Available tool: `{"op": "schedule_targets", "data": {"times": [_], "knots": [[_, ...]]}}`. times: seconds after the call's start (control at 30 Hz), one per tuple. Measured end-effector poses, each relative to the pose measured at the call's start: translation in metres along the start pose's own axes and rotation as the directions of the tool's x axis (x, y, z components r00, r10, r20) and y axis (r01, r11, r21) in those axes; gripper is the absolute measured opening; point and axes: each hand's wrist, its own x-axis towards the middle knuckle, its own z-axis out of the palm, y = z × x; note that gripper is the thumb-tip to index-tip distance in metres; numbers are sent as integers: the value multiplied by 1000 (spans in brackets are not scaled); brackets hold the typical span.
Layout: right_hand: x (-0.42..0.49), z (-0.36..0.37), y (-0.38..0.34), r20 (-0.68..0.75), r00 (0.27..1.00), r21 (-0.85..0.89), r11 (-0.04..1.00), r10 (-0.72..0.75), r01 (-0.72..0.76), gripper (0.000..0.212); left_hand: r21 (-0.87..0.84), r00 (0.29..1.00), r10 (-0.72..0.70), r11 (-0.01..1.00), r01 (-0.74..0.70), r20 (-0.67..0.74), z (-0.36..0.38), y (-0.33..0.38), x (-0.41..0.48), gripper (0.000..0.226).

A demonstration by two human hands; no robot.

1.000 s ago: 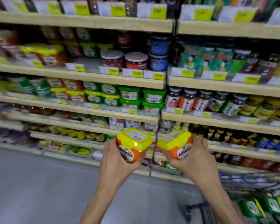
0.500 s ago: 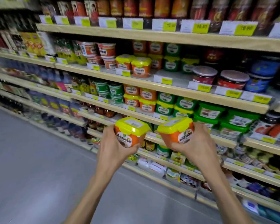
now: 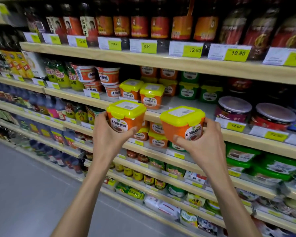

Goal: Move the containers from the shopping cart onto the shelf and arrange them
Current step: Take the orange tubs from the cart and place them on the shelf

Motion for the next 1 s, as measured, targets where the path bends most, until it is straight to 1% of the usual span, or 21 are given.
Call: {"op": "schedule_targets", "data": {"times": [0.1,0.17,0.37,0.5,0.7,0.8,1.0], "knots": [[29,13,-8,-39,999,63,998,-25,27,80,-57,998,16,998,-19,-57,14,3,34,81],[46,23,-13,-66,998,88,996,-23,29,83,-81,996,23,996,-30,-85,23,3,56,80],[79,49,-30,-132,991,137,990,2,16,89,-133,991,19,990,-37,-132,40,-4,112,91],[92,67,-41,-186,982,167,986,17,14,88,-155,989,31,986,-54,-148,47,-16,143,94],[104,88,-61,-240,970,140,990,42,-8,90,-180,989,79,978,-101,-126,59,-13,173,88],[107,95,-68,-271,961,119,993,52,-20,88,-197,992,73,976,-92,-105,68,-13,187,86],[106,104,-73,-314,947,77,996,63,-41,92,-197,996,48,978,-61,-71,86,-18,203,92]]}}
